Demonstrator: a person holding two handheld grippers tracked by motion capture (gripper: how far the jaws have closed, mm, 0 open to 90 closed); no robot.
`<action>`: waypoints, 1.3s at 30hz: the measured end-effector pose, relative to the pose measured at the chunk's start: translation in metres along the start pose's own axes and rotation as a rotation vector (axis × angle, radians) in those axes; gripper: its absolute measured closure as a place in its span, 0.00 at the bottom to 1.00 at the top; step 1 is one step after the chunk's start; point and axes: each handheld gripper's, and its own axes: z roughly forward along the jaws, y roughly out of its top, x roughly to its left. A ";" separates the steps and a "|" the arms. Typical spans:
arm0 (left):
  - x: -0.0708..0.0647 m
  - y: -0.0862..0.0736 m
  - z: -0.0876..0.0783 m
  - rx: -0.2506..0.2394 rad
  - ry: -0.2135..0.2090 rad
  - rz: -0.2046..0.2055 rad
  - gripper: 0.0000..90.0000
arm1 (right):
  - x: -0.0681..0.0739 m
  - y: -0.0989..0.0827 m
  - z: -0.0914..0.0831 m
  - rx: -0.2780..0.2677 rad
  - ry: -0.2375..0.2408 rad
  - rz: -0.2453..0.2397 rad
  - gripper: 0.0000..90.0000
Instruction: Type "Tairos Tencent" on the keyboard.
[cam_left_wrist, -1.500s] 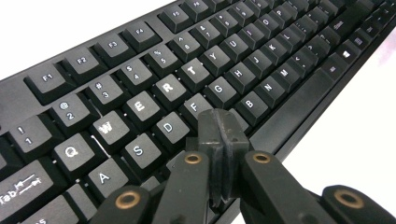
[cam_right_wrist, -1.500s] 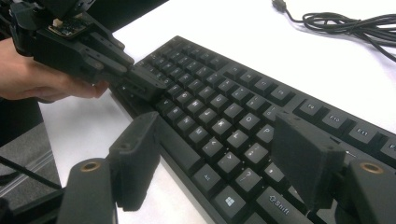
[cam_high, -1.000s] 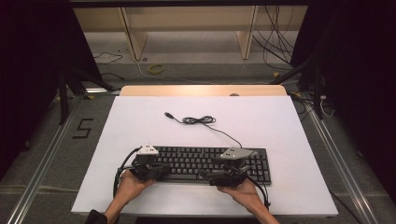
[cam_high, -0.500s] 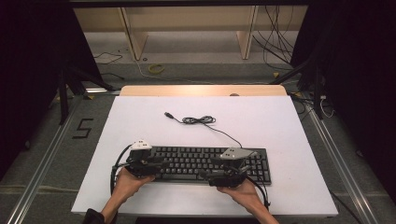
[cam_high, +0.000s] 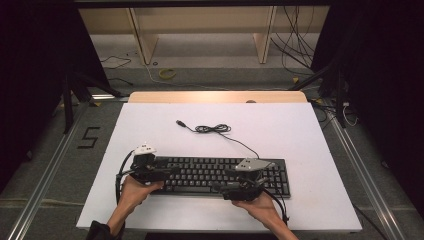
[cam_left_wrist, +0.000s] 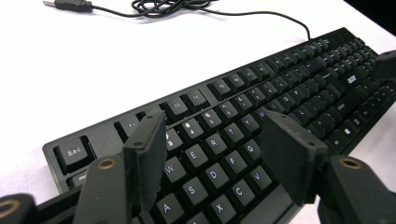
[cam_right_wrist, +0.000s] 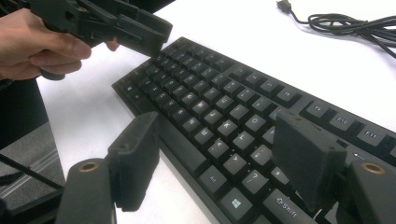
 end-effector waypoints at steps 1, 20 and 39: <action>0.000 0.000 0.001 0.000 0.003 0.001 0.50 | 0.000 0.000 0.000 0.000 0.001 0.001 0.37; 0.000 -0.006 0.017 0.081 0.012 0.071 0.99 | 0.000 0.000 0.002 0.005 0.007 -0.003 0.37; 0.002 -0.009 0.026 0.105 0.029 0.072 0.99 | 0.003 0.001 0.006 0.009 0.010 -0.012 0.37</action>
